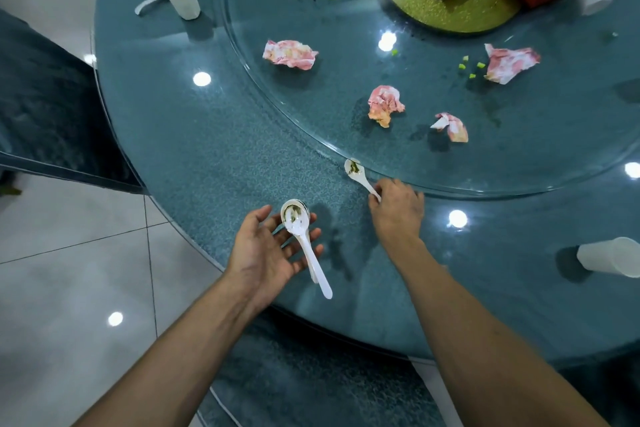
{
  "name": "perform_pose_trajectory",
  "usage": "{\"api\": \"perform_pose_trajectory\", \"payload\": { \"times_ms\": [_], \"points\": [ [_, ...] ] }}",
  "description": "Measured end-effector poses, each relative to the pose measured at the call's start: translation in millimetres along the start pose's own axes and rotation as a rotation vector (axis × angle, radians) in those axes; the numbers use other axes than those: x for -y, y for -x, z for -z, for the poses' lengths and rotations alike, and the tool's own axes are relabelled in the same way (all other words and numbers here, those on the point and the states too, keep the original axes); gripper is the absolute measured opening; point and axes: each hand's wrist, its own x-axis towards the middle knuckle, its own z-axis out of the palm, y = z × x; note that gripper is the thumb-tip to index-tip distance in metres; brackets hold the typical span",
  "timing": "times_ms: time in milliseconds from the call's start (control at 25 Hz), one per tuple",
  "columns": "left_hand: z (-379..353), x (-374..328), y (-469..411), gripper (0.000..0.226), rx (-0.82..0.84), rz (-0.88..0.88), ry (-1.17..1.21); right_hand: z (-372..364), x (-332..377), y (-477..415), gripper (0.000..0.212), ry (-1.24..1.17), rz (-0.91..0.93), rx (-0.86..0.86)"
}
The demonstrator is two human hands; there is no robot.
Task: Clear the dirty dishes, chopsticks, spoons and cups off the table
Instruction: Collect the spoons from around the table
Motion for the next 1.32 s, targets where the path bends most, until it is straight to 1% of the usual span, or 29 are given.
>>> {"api": "perform_pose_trajectory", "payload": {
  "times_ms": [280,360,520,640,720,920,1000,1120,1320],
  "points": [
    [5,-7,-2,0.057,0.013,0.004,-0.002,10,5,41,0.011,-0.064,-0.023,-0.006],
    [6,-10,-2,0.053,0.015,0.004,0.002,22,11,59,0.008,-0.135,-0.032,-0.027],
    [3,-13,0,0.046,0.047,-0.004,0.021,53,36,96,0.005,-0.329,-0.02,-0.137],
    [-1,-11,6,0.044,0.07,-0.01,0.039,75,52,119,0.006,-0.475,0.008,-0.148],
    [-4,-8,11,0.042,0.081,-0.018,0.045,90,59,131,0.005,-0.532,0.024,-0.14],
    [-11,-4,30,0.037,0.055,-0.064,0.029,112,69,159,0.006,-0.502,0.096,-0.061],
    [-9,-1,41,0.04,0.058,-0.092,0.045,115,71,168,0.007,-0.444,0.112,-0.036],
    [-4,7,60,0.047,0.075,-0.124,0.066,119,71,182,0.01,-0.348,0.157,-0.043],
    [2,20,84,0.044,0.069,-0.165,0.082,122,66,203,0.016,-0.312,0.224,-0.032]
  ]
}}
